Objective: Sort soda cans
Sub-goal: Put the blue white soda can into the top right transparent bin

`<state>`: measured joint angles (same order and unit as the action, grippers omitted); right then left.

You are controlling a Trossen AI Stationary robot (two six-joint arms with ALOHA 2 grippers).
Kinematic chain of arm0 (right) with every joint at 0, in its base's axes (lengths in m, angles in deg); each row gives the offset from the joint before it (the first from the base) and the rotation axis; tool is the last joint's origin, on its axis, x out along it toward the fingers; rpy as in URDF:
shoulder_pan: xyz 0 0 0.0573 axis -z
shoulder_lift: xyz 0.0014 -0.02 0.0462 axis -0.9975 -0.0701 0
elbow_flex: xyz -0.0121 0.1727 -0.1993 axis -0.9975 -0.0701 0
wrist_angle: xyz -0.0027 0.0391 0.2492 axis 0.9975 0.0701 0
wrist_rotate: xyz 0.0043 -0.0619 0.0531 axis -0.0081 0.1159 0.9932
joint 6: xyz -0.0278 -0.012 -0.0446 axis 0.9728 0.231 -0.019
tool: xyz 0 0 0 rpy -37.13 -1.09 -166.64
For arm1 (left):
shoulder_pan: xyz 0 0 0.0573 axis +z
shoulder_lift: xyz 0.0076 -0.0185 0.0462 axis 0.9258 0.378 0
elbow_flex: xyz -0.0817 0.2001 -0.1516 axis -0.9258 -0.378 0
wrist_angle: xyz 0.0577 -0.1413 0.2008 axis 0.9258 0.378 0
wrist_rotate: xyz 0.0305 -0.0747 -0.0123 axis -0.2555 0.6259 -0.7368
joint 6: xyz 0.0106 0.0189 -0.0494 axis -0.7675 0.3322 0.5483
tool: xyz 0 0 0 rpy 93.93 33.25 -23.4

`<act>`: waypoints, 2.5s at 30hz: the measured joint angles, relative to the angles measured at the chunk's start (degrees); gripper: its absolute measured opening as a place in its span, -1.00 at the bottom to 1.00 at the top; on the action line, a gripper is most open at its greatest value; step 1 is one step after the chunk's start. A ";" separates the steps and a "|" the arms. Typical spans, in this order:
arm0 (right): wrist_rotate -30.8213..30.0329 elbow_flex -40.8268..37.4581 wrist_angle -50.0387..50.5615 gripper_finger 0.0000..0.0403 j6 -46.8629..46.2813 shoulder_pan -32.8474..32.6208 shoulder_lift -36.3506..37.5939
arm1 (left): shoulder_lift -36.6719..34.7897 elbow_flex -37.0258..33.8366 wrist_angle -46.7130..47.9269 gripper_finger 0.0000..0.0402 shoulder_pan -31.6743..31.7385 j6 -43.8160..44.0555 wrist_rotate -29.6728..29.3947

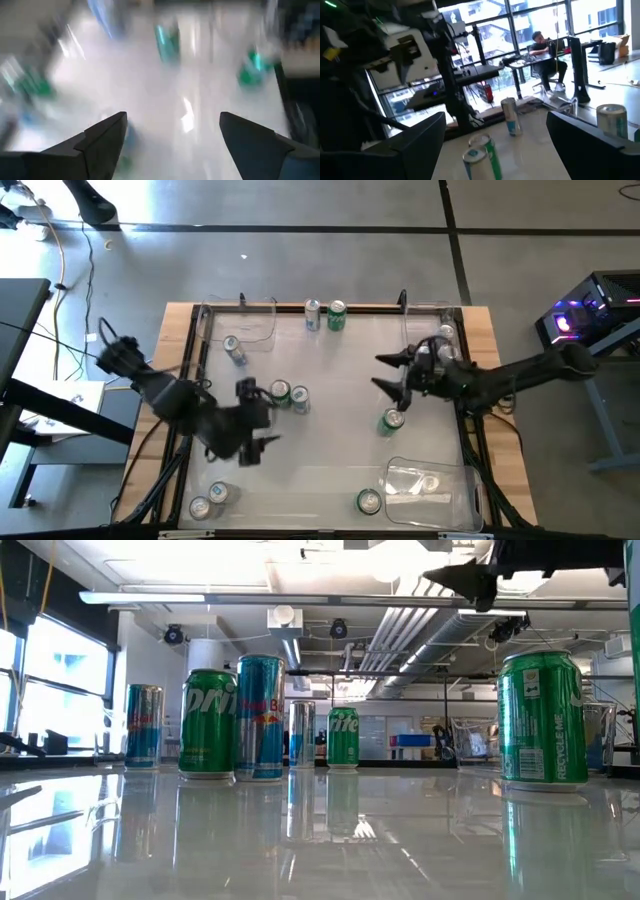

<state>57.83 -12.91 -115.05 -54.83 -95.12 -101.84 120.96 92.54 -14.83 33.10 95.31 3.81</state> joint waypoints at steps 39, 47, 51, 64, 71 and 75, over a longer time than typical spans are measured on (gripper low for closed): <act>-1.04 0.02 -14.06 0.70 2.17 -4.05 -12.78 | 13.79 -9.36 6.55 0.78 -30.57 88.66 37.36; -1.02 0.04 -13.62 0.70 2.08 -4.05 -12.78 | 13.77 -11.94 5.20 0.78 -30.54 88.67 35.77; -1.00 0.04 -12.89 0.70 1.01 -4.05 -12.78 | 13.74 -15.10 0.26 0.78 -30.54 88.37 35.77; -0.92 0.04 -12.20 0.70 0.50 -4.05 -12.78 | 13.79 -19.09 -6.11 0.56 -30.47 86.94 34.31; -0.80 0.04 -12.17 0.70 -0.55 -4.36 -12.78 | 12.25 -19.09 -10.80 0.42 -30.40 85.66 37.32; -0.82 0.05 -12.16 0.70 -0.07 -5.03 -12.80 | 10.14 -15.69 -11.42 0.42 -29.98 86.29 39.08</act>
<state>57.00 -12.86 -127.21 -54.90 -100.15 -114.64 131.10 76.86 -26.25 3.12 181.60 42.89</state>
